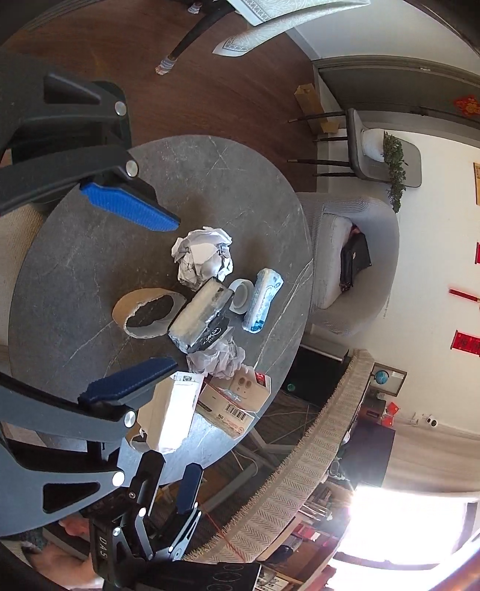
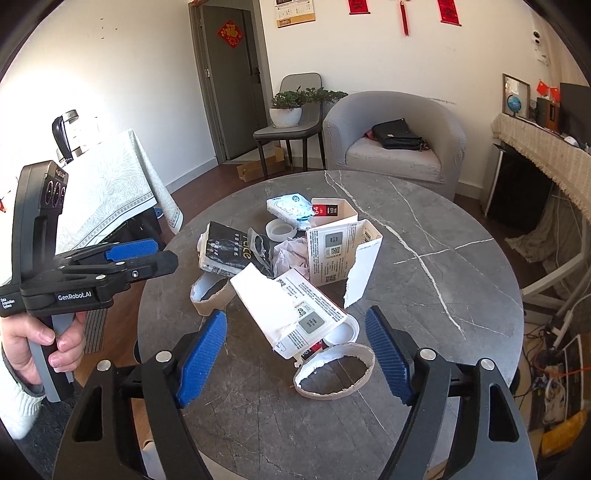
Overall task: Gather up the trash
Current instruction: 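Grasp the white plastic-wrapped pack with the left tool while the right tool grasps the white printed paper box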
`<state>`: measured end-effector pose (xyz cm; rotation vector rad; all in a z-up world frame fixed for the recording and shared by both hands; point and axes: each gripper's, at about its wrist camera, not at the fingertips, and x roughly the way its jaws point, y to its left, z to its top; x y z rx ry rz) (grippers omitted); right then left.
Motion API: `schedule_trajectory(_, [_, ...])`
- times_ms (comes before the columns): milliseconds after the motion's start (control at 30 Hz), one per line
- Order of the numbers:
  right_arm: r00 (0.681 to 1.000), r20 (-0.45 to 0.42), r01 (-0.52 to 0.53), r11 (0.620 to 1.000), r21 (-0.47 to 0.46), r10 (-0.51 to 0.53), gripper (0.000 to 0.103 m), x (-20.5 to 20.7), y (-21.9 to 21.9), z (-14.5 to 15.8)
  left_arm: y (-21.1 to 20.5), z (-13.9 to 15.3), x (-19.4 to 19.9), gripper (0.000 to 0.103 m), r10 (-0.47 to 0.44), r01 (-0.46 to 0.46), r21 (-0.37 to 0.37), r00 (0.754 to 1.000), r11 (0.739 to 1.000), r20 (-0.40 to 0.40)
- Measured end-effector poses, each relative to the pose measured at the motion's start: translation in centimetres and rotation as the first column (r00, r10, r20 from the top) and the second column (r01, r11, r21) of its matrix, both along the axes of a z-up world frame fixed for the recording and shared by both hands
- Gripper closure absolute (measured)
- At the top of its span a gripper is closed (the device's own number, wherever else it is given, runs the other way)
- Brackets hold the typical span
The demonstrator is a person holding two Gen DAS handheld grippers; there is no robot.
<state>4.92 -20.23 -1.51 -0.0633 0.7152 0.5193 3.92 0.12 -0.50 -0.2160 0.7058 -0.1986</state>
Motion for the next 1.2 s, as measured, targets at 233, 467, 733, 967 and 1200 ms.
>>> schedule_trajectory(233, [1.000,0.000,-0.019,1.000,0.007,0.019,0.033,0.1,0.0,0.0,-0.6,-0.7,2.4,0.041,0.007,-0.014,-0.116,0.998,0.993,-0.067])
schedule_trajectory(467, [0.999,-0.006,-0.035,0.999,0.001,0.035,0.033,0.3,-0.9,-0.6,-0.4,-1.3,4.5,0.045,0.031,-0.055,-0.196,0.992,0.979,-0.121])
schedule_trajectory(733, [0.993,-0.006,-0.117,0.993,-0.020,0.117,0.050,1.3,-0.2,-1.1,0.5,-1.7,5.9,0.058,0.067,-0.095,-0.218,0.989,0.971,-0.133])
schedule_trajectory(967, [0.984,0.018,-0.175,0.983,-0.058,0.176,0.056,0.9,1.2,-1.3,0.7,-1.8,6.6,0.068,0.054,-0.083,-0.221,0.989,0.972,-0.138])
schedule_trajectory(1200, [0.982,-0.021,-0.186,0.981,-0.048,0.186,0.063,1.7,2.7,-2.3,0.7,-2.1,6.7,0.082,0.047,-0.077,-0.216,0.989,0.973,-0.143])
